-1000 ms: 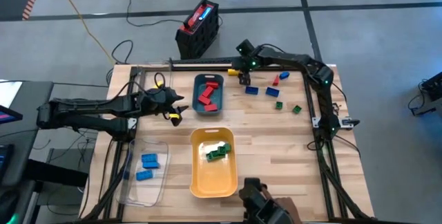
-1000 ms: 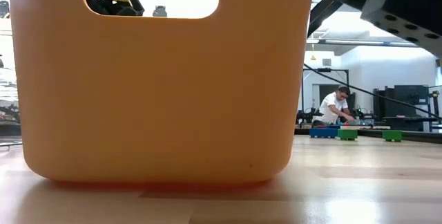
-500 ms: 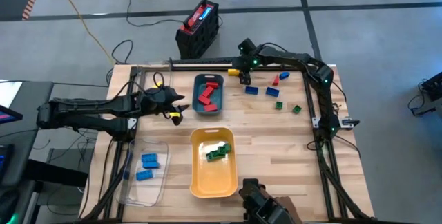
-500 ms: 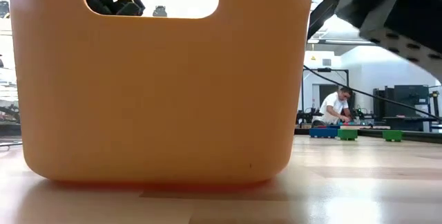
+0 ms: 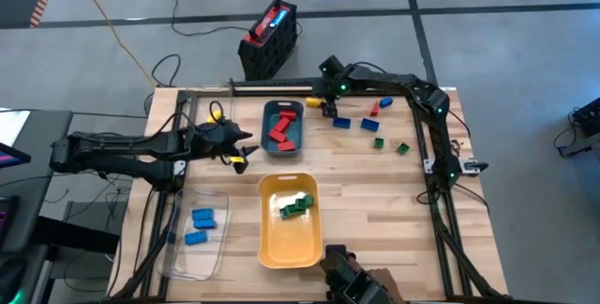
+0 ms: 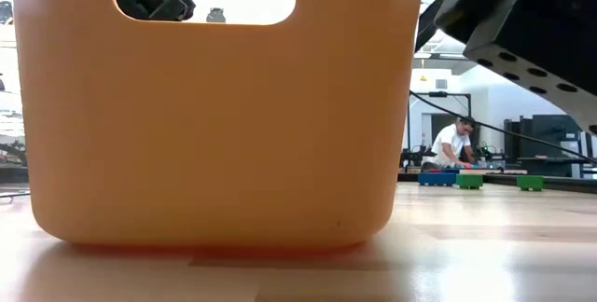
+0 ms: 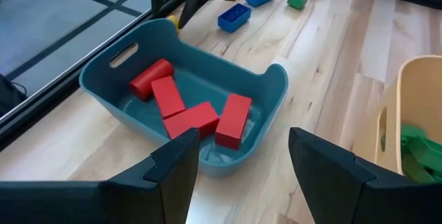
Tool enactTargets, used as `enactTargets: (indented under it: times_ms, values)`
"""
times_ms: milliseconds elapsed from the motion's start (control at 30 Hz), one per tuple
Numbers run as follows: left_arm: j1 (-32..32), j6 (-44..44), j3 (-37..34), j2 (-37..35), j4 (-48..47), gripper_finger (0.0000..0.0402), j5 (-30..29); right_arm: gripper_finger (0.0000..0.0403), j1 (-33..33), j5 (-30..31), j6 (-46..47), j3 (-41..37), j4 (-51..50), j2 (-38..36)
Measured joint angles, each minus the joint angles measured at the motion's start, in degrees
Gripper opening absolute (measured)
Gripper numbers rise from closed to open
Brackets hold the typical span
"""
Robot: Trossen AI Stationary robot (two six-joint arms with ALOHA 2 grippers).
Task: Sort blocks
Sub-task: Put the circular yellow game piece into the top left transparent bin
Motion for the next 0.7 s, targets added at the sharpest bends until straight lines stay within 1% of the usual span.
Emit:
enactTargets:
  times_ms: [300,567,700]
  values:
    - [0.0,0.1,0.0,0.0,-0.1,0.0219,0.0,0.0262,0.7,-0.3,-0.5,0.0,-1.3,0.6]
    - [0.0,0.1,0.0,0.0,-0.5,0.0219,0.0,0.022,0.7,-0.4,-0.3,0.1,-1.1,1.8]
    - [0.0,0.1,0.0,0.0,-1.5,0.0219,0.0,0.0206,0.7,-0.4,0.2,0.1,-0.7,1.9]
